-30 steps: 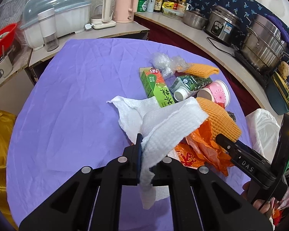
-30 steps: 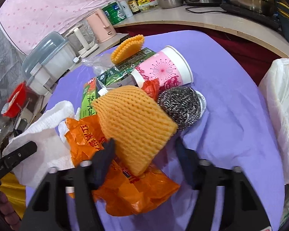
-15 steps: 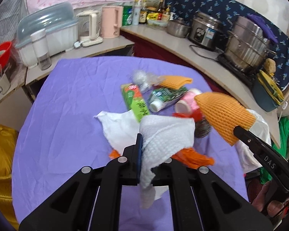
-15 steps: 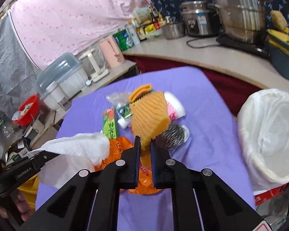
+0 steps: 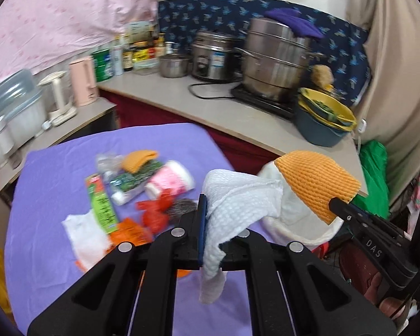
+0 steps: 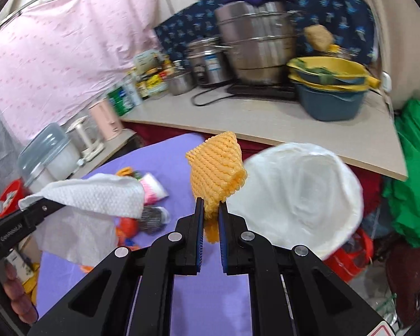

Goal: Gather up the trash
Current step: 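Carry the paper towel and foam net over the white trash bag with both tools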

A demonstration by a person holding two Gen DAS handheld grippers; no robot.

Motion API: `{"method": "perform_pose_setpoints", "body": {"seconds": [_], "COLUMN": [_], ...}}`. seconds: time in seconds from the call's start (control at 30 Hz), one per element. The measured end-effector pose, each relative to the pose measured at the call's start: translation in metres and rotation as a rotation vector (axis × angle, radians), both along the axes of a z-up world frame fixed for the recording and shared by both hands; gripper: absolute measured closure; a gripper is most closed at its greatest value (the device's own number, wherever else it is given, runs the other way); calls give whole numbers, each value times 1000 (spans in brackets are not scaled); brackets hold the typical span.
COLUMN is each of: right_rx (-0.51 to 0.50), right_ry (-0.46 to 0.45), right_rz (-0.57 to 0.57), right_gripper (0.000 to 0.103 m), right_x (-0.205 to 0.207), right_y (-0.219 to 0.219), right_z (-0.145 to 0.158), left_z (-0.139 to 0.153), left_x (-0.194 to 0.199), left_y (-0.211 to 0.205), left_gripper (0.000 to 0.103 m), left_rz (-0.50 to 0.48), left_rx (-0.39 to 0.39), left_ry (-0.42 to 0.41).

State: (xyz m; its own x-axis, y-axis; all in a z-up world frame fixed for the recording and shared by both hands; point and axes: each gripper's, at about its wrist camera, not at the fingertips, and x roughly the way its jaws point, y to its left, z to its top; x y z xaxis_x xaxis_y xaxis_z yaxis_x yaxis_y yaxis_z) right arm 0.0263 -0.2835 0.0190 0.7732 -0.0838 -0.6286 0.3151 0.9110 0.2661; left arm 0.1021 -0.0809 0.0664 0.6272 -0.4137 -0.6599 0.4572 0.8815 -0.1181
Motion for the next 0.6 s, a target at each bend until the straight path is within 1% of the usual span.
{"method": "perform_pose_setpoints", "body": {"seconds": [0.17,0.27,0.43,0.6], "right_rx": [7,27,52,55], "right_ry": [49,68,92,102], "right_rz": [-121,-163,-188,-198], "right_gripper": [93,93,93,92], "right_x": [-19,-22,-20,-12], "right_y": [-53,-73,-96,-108], "right_z": [-24,-37,-56,-67], "left_z": [-6,-14,-37,-62], "left_x": [-4,1,16,28], "left_y": [-73,-111,-164,-195], "left_gripper": [97,97,97,97], "left_rz": [-122,-163,-184,-189], "left_rx": [-8,-7,2,27], "left_ry": [-5,5,38,73]}}
